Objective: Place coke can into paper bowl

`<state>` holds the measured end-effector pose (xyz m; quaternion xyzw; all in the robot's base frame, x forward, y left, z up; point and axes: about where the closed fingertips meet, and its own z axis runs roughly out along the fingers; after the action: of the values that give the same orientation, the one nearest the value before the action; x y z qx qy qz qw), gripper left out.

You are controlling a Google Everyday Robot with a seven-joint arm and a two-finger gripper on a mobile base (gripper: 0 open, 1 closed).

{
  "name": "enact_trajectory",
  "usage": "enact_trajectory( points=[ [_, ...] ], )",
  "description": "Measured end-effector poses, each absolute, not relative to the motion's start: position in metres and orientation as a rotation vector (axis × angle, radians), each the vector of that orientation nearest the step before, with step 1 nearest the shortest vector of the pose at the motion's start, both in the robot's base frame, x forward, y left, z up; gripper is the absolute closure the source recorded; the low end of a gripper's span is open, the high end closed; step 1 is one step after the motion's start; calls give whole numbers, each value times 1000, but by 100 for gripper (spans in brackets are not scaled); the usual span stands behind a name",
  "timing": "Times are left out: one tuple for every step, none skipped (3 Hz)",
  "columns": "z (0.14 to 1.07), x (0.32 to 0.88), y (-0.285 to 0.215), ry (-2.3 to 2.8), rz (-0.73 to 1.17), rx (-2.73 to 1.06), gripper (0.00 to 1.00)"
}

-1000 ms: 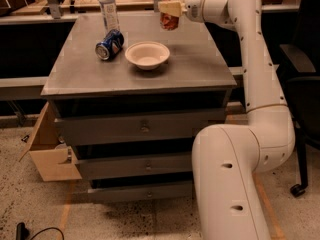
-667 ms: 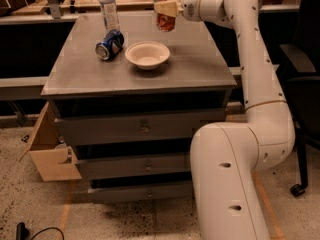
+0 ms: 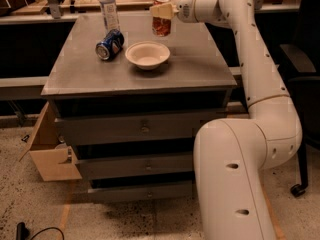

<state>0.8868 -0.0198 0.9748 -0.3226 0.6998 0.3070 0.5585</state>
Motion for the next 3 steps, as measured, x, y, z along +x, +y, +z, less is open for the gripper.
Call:
enact_trajectory(
  points=[
    [977,875,-8,1647,748,-771,100],
    [1039,836,-23,1535,716,-725,100],
    [1055,802,-28,1492,706,-687,100]
  ],
)
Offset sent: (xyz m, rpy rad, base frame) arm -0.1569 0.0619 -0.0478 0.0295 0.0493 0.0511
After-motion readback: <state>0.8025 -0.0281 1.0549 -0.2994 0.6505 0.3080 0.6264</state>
